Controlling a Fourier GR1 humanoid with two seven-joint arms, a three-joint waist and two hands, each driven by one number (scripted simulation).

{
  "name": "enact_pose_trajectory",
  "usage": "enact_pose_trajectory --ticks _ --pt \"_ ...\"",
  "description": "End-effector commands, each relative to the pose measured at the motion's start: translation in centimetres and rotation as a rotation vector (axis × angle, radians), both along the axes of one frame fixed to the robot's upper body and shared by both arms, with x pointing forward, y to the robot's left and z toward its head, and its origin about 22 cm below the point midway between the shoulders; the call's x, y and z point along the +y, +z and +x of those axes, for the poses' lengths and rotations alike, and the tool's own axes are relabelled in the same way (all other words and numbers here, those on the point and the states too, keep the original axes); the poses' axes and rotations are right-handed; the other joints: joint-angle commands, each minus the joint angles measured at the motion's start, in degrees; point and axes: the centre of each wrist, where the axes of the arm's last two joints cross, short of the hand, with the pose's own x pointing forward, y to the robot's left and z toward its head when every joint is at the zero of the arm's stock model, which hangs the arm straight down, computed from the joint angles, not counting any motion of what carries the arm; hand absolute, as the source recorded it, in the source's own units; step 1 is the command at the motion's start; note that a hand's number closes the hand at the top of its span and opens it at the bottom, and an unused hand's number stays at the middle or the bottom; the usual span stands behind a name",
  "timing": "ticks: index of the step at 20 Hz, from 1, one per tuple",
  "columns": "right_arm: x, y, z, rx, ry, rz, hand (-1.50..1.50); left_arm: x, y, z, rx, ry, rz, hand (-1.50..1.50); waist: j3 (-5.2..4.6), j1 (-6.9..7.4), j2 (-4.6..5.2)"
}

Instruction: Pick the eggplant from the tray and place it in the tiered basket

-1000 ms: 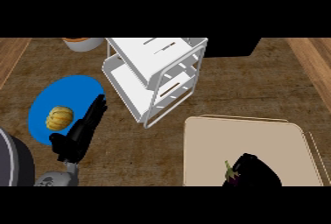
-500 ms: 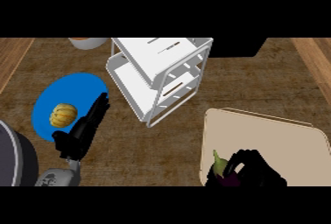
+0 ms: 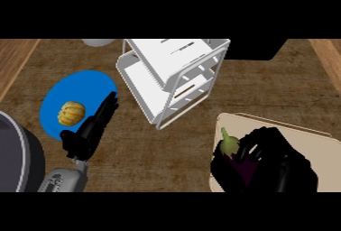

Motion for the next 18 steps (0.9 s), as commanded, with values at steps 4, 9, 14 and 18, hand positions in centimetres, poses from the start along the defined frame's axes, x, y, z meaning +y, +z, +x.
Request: enact_pose_trajectory --ticks 4,9,14,18 --pt "0.4 3.4 5.1 0.064 -0.172 0.166 1.5 -1.4 0.5 1.0 -0.005 -0.039 -0.002 0.0 0.01 2.14 0.77" --pt "0.7 6.0 9.5 0.069 -0.177 0.214 1.5 -2.4 0.7 1.2 -0.017 -0.062 0.008 0.0 0.06 3.31 0.83" --pt "1.5 7.8 14.3 0.161 -0.159 0.22 1.5 -2.8 1.3 1.7 -0.023 -0.082 0.003 0.0 0.1 3.81 0.8" --pt "2.1 8.7 18.1 0.186 -0.161 0.234 1.5 -0.8 0.2 0.9 -0.017 -0.074 0.011 0.0 0.06 4.89 1.11"
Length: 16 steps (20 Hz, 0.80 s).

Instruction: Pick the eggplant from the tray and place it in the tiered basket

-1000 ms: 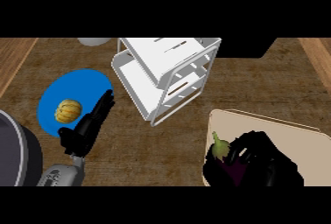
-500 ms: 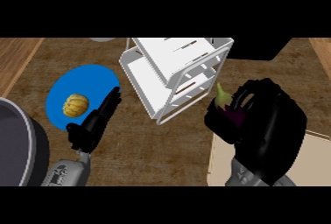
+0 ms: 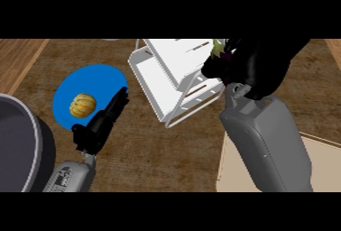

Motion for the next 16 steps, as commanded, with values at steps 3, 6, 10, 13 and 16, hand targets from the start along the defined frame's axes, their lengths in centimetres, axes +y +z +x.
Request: enact_pose_trajectory --ticks 3,6,10,13,16 --pt "1.6 1.7 5.2 0.115 -0.134 0.16 1.5 0.1 0.7 0.6 -0.006 -0.021 0.0 0.0 0.04 0.63 0.31" --pt "1.8 1.4 7.1 0.11 -0.102 0.184 1.5 -0.4 -0.1 0.8 0.017 -0.01 0.011 0.0 0.06 -0.11 0.57" --pt "2.7 1.9 8.5 0.107 -0.075 0.253 1.5 -0.2 0.3 1.2 -0.004 -0.01 0.008 0.0 0.06 1.0 0.68" --pt "2.3 2.2 9.4 0.088 -0.094 0.333 1.5 0.3 -0.1 0.3 -0.013 -0.022 0.017 0.0 0.08 1.51 0.47" --pt "1.5 1.7 9.9 0.12 -0.115 0.498 1.5 -0.9 -0.8 0.3 0.007 -0.024 -0.006 0.0 0.09 1.59 0.5"
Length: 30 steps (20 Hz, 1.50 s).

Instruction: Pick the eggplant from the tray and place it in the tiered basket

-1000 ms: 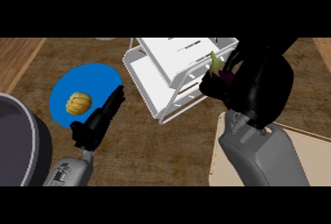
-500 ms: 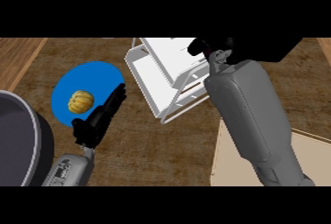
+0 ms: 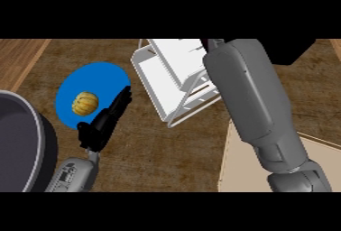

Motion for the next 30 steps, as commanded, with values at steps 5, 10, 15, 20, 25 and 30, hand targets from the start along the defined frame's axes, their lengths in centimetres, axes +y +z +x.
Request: enact_pose_trajectory --ticks 5,10,15,20,25,30 --pt "-0.8 0.7 1.6 0.056 -0.17 0.488 -1.5 -0.4 0.4 0.5 0.002 0.0 0.002 0.0 0.03 0.2 -0.38" --pt "0.6 0.8 2.1 -0.125 -0.208 0.526 -1.5 -0.7 0.3 -0.1 0.014 -0.001 0.003 0.0 -0.02 0.33 -0.49" --pt "1.0 -1.4 2.6 -0.253 -0.333 0.396 -1.5 1.6 0.0 -0.5 0.036 0.051 -0.003 0.0 -0.15 -3.63 -1.72" --pt "-1.7 -1.0 3.4 -0.412 -0.454 0.296 -1.5 4.2 -1.2 -1.9 0.054 0.118 -0.002 0.0 -0.19 -7.21 -2.74" --pt "-1.7 -0.3 2.0 -0.543 -0.466 0.297 -1.5 4.8 -1.2 -1.9 0.063 0.176 0.007 0.0 -0.04 -10.35 -3.84" --pt "-4.1 1.1 0.3 -0.602 -0.49 0.337 -1.5 4.9 -3.6 -4.0 0.113 0.206 0.009 0.0 0.04 -12.13 -4.97"
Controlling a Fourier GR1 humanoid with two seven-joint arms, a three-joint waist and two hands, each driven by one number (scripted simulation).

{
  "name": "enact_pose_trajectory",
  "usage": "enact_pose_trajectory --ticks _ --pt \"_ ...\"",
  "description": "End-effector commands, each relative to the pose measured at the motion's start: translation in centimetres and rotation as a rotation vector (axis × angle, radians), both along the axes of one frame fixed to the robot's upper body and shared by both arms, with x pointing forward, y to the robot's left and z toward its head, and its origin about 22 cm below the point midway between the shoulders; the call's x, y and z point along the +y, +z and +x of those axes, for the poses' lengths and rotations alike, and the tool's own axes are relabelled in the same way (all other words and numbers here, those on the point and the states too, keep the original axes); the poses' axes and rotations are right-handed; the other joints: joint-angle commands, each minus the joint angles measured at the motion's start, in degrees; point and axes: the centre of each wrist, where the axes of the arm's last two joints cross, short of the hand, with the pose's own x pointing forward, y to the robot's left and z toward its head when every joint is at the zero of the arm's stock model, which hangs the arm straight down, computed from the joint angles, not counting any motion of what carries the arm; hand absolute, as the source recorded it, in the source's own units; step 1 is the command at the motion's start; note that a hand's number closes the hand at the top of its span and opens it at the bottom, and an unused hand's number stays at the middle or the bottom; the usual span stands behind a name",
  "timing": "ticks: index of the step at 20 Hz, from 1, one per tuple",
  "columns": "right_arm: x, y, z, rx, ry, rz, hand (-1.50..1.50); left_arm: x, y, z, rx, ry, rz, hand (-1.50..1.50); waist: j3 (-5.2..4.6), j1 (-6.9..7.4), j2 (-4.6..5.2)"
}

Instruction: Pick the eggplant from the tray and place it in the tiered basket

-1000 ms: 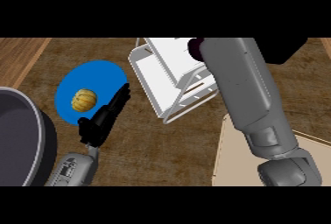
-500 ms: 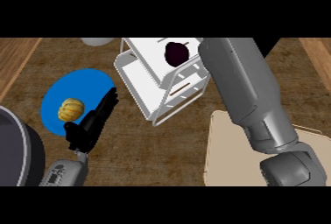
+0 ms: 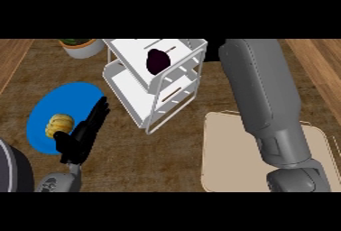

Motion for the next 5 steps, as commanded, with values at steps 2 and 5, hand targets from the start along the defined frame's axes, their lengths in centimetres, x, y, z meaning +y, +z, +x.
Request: enact_pose_trajectory --ticks 2,5 --pt "-2.1 -0.7 -1.9 -0.019 -0.075 0.124 -1.5 1.1 -0.3 -0.9 0.009 0.031 0.007 0.0 0.13 -1.71 -1.12" --pt "-2.8 -1.3 -3.2 -0.002 -0.063 0.124 -1.5 1.0 -0.6 -1.0 0.0 0.042 -0.003 0.0 0.09 -2.27 -1.22"
